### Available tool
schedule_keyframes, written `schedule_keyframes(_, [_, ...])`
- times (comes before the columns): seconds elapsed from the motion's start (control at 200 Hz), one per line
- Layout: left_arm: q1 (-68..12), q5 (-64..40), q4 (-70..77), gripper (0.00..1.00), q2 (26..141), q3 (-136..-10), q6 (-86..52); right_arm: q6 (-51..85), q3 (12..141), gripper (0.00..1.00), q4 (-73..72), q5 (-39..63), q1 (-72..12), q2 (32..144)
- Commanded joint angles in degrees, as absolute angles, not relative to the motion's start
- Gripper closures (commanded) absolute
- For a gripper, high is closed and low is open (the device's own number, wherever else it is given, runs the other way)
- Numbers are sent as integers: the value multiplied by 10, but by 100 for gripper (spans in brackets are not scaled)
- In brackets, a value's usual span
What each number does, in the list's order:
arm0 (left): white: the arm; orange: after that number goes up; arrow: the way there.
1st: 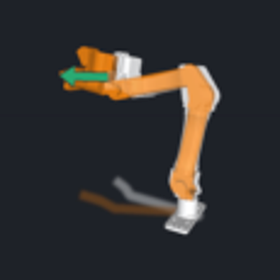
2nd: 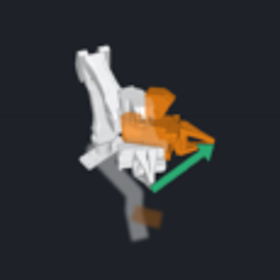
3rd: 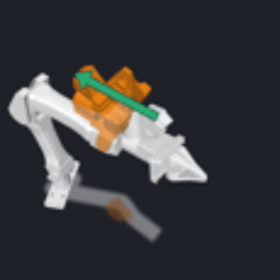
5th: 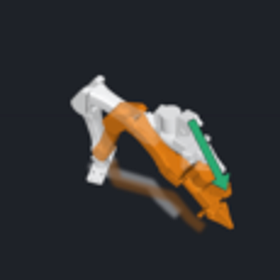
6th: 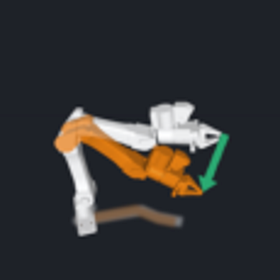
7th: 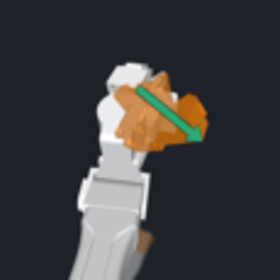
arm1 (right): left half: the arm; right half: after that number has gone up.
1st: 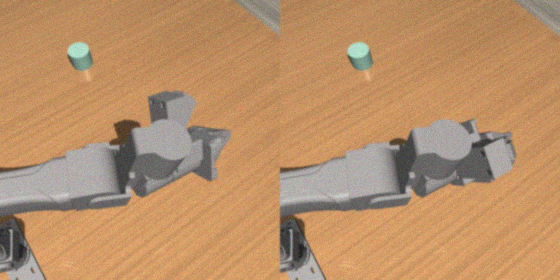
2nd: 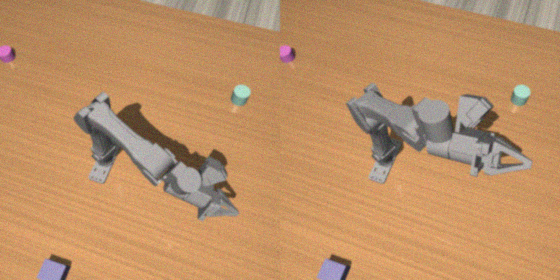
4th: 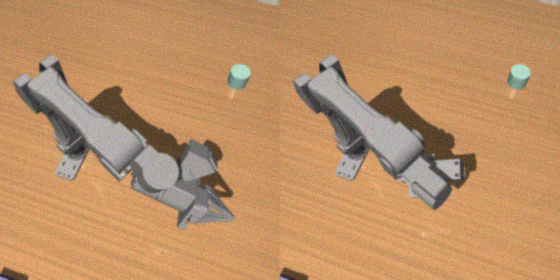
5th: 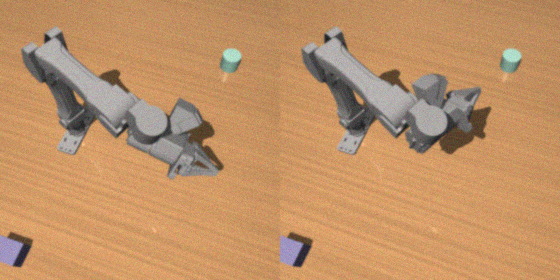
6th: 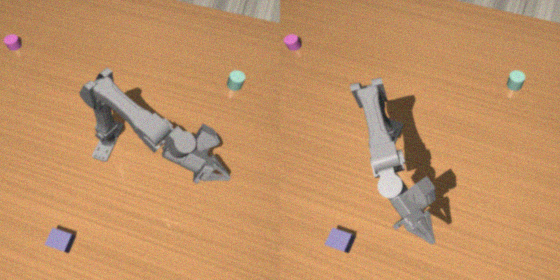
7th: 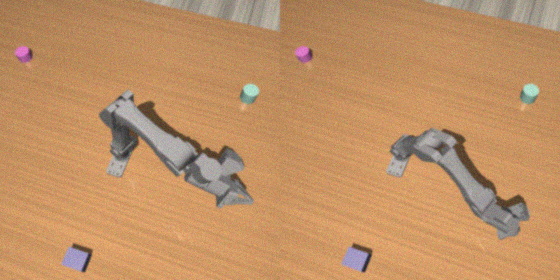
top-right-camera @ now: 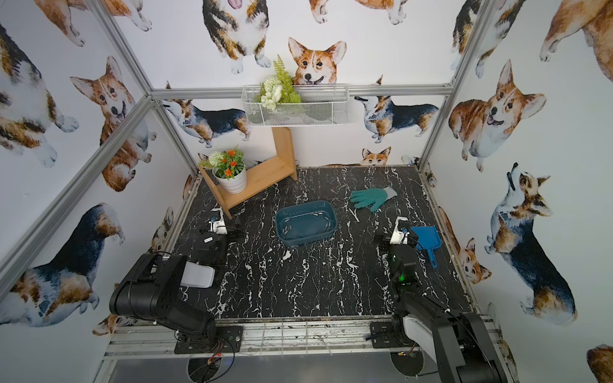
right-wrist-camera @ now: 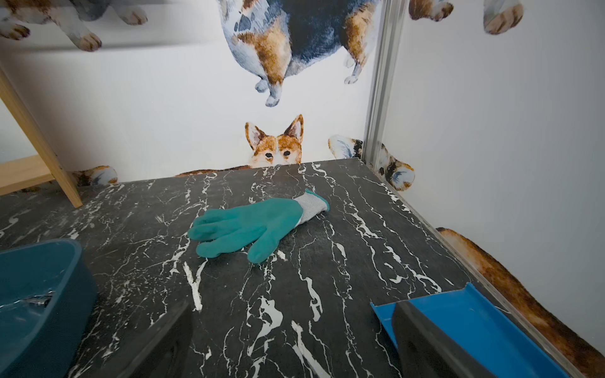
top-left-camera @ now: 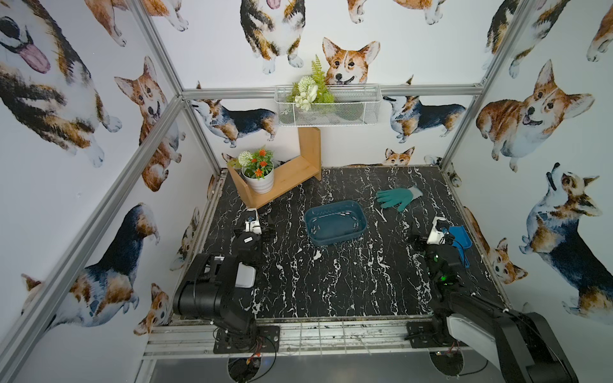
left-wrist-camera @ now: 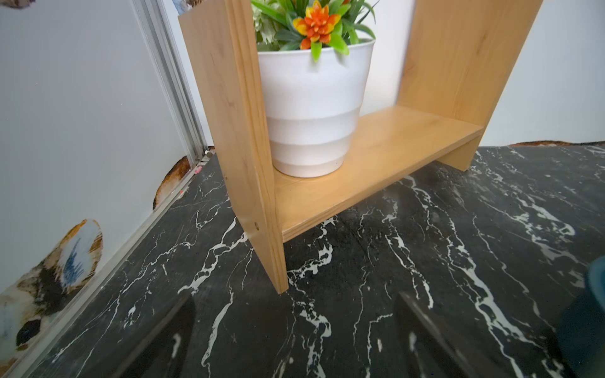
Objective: Put the bit on the desktop into the storage box
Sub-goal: Reset both arms
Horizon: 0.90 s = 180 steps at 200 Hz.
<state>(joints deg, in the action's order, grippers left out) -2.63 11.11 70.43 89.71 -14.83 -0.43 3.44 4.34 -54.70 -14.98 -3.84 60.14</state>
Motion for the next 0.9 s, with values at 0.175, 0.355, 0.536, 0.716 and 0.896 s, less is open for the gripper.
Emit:
schedule_keyframes(0.175, [-26,104,696,0,897,-150,0,18,42,0,-729,-118,-23,752])
schedule_keyframes(0.355, [-26,104,697,0,897,-149,0,17,36,0,-836,-132,-23,843])
schedule_keyframes(0.536, [-26,104,696,0,897,-150,-1,25,70,0,-753,-127,-18,831])
schedule_keyframes(0.716, [-26,104,696,0,897,-150,0,25,73,0,-740,-128,-19,828])
schedule_keyframes(0.896, [-26,104,696,0,897,-150,0,25,72,0,-746,-127,-18,831])
